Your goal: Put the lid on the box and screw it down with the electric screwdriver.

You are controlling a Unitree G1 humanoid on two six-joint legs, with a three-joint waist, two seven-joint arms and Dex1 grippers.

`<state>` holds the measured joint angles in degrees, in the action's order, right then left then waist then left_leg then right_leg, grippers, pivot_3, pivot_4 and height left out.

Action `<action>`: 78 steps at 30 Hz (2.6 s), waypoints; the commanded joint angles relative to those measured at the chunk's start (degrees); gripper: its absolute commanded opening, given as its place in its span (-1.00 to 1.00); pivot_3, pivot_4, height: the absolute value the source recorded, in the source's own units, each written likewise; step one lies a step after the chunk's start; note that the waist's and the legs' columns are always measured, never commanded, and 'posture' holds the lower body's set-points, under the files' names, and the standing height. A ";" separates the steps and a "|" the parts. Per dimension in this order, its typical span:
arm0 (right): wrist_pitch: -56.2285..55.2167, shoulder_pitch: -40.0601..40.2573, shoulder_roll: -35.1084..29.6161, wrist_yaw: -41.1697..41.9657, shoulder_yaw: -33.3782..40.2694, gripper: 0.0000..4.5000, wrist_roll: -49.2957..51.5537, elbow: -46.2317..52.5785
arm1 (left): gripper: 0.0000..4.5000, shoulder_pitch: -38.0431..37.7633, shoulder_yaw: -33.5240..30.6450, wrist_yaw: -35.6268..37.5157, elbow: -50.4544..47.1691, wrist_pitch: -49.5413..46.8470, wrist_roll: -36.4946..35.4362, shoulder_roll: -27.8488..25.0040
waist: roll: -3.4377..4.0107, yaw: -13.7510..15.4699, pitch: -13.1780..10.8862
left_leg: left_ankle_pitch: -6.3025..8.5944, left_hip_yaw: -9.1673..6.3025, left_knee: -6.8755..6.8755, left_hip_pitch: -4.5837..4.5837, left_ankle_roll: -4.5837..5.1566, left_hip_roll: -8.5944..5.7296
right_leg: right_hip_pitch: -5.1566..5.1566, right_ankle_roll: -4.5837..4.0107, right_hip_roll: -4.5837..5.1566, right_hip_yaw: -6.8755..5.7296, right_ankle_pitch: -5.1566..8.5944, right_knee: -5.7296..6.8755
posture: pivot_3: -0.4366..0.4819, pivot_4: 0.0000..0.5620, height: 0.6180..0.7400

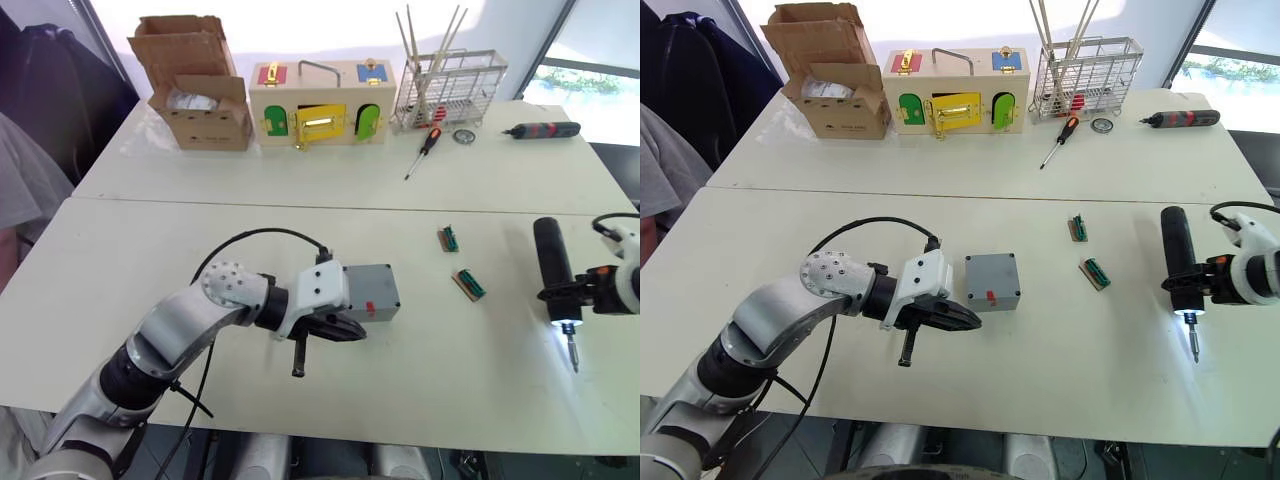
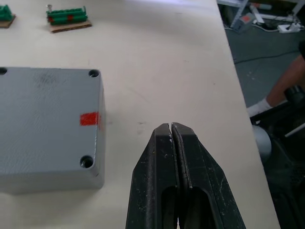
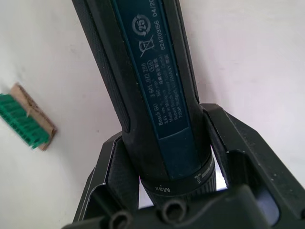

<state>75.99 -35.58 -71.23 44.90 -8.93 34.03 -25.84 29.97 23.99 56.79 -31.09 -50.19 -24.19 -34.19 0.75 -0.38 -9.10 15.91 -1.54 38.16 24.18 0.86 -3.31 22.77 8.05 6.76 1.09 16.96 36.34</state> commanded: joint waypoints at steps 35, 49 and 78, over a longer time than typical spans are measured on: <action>-12.74 8.80 3.60 13.45 15.55 0.99 -2.68 43.48 | -1.00 4.20 0.36 -0.73 13.35 8.00 10.49 -6.97 | -0.46 0.21 0.02 | -0.10 -0.13 -0.01 0.07 -0.18 0.06 | 0.37 0.06 -0.05 -0.17 -0.02 0.75 | -0.05 -0.47 0.99; -18.02 25.39 17.59 3.48 11.49 0.99 -1.17 59.16 | -1.00 5.32 2.31 -2.83 21.38 11.03 13.75 3.58 | -0.54 1.07 0.00 | 0.01 -0.15 0.70 0.28 -0.02 -0.06 | 0.31 0.05 0.02 -0.14 -0.02 0.85 | -0.05 -0.47 0.99; -22.19 30.15 9.98 0.02 12.78 0.99 -3.27 64.11 | -1.00 7.79 0.04 1.64 30.18 18.89 20.36 6.50 | -0.62 0.80 -0.01 | 0.11 -0.18 0.73 0.27 0.16 -0.08 | 0.32 0.06 0.00 -0.17 -0.02 0.87 | -0.05 -0.47 0.99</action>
<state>58.16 -4.77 -60.84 43.38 5.04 32.62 39.06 38.28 25.02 57.14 4.57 -29.21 -2.02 -27.32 0.14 0.41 -9.11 16.02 -1.71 38.90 24.45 1.01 -3.39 23.09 8.11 6.77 0.92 16.95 37.22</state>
